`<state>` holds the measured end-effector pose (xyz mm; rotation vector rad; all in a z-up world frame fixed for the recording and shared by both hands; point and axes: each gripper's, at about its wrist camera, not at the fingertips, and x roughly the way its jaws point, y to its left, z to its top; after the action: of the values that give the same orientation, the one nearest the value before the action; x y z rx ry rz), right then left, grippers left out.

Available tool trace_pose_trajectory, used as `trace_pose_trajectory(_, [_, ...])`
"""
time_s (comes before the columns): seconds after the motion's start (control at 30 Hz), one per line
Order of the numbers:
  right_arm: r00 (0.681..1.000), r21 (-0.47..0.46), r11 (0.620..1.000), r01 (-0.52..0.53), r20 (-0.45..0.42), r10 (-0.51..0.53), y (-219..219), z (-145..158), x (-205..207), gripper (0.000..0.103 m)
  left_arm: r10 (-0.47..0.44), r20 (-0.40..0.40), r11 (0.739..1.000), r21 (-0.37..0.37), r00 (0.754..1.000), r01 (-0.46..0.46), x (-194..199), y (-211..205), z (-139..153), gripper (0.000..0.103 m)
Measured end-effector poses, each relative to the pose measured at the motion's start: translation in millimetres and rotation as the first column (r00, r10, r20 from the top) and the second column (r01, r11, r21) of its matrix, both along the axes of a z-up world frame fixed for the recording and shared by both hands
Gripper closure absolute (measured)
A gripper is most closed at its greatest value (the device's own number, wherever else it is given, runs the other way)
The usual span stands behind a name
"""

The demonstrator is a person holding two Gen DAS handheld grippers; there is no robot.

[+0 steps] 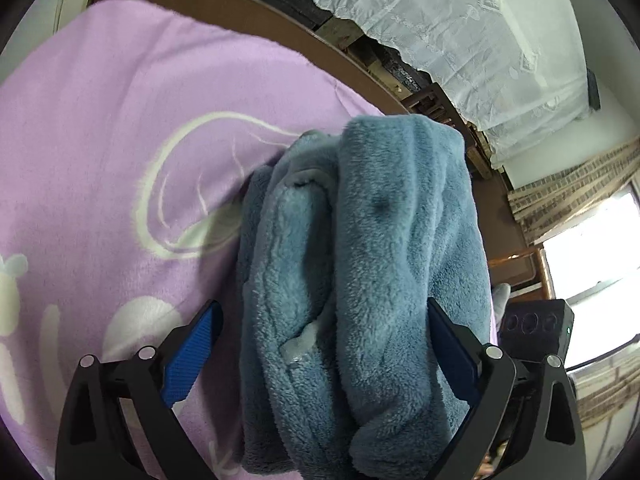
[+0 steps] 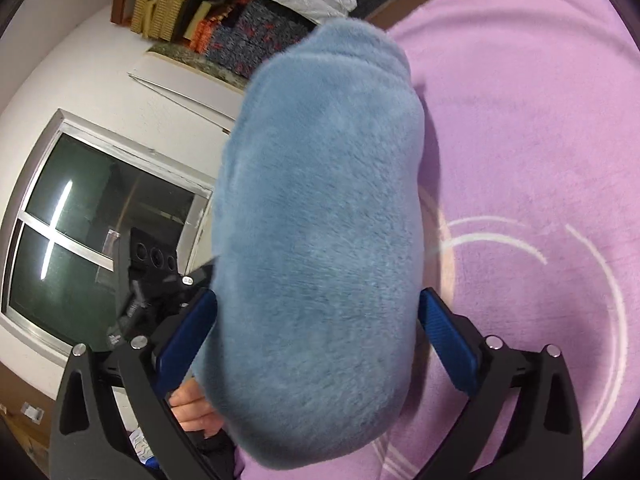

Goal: Fold large clothes

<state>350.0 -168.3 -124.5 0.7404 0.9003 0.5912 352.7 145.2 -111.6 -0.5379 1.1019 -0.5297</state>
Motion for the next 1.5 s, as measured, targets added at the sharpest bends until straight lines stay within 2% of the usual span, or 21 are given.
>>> trace_pose_trajectory(0.1, [1.000, -0.041, 0.999, -0.009, 0.020, 0.009, 8, 1, 1, 0.006, -0.005, 0.004, 1.000, -0.003, 1.000, 0.005, -1, 1, -1, 0.006])
trace_pose_trajectory(0.13, [0.999, -0.053, 0.999, -0.005, 0.033, 0.007, 10, 2, 1, 0.006, -0.014, 0.010, 1.000, -0.006, 1.000, 0.014, -2, -1, 0, 0.014])
trace_pose_trajectory(0.2, [0.999, -0.061, 0.998, -0.001, 0.049, 0.004, 12, 2, 1, 0.006, -0.045, 0.022, 0.998, -0.034, 0.999, 0.045, -4, -6, 1, 0.020])
trace_pose_trajectory(0.3, [0.997, -0.071, 0.997, 0.020, 0.070, -0.015, 13, 1, 2, 0.014, -0.053, 0.044, 0.999, -0.007, 0.998, 0.053, -6, -12, 3, 0.024])
trace_pose_trajectory(0.53, [0.997, -0.042, 0.999, 0.033, 0.078, -0.030, 12, -2, 0, 0.032, -0.076, 0.093, 0.997, 0.000, 0.993, 0.076, -15, -23, 12, 0.033])
trace_pose_trajectory(0.63, [0.996, -0.037, 0.999, 0.036, 0.086, -0.033, 10, 3, -6, 0.035, -0.086, 0.125, 0.996, 0.007, 0.988, 0.085, -22, -27, 21, 0.037])
trace_pose_trajectory(0.8, [0.995, -0.010, 0.999, 0.034, 0.093, -0.033, 5, 10, -13, 0.035, -0.099, 0.155, 0.995, -0.008, 0.983, 0.101, -27, -32, 29, 0.038])
trace_pose_trajectory(1.07, [0.990, -0.028, 0.999, 0.046, 0.138, -0.042, -3, 26, -33, 0.035, -0.102, 0.209, 0.994, -0.016, 0.973, 0.107, -47, -37, 46, 0.038])
trace_pose_trajectory(1.2, [0.986, -0.045, 0.998, 0.033, 0.166, -0.026, -6, 37, -52, 0.035, -0.084, 0.224, 0.995, -0.030, 0.971, 0.092, -71, -38, 55, 0.038])
trace_pose_trajectory(1.5, [0.980, -0.076, 0.997, 0.018, 0.198, -0.003, -24, 56, -113, 0.035, -0.116, 0.250, 0.992, -0.020, 0.961, 0.125, -131, -72, 73, 0.038])
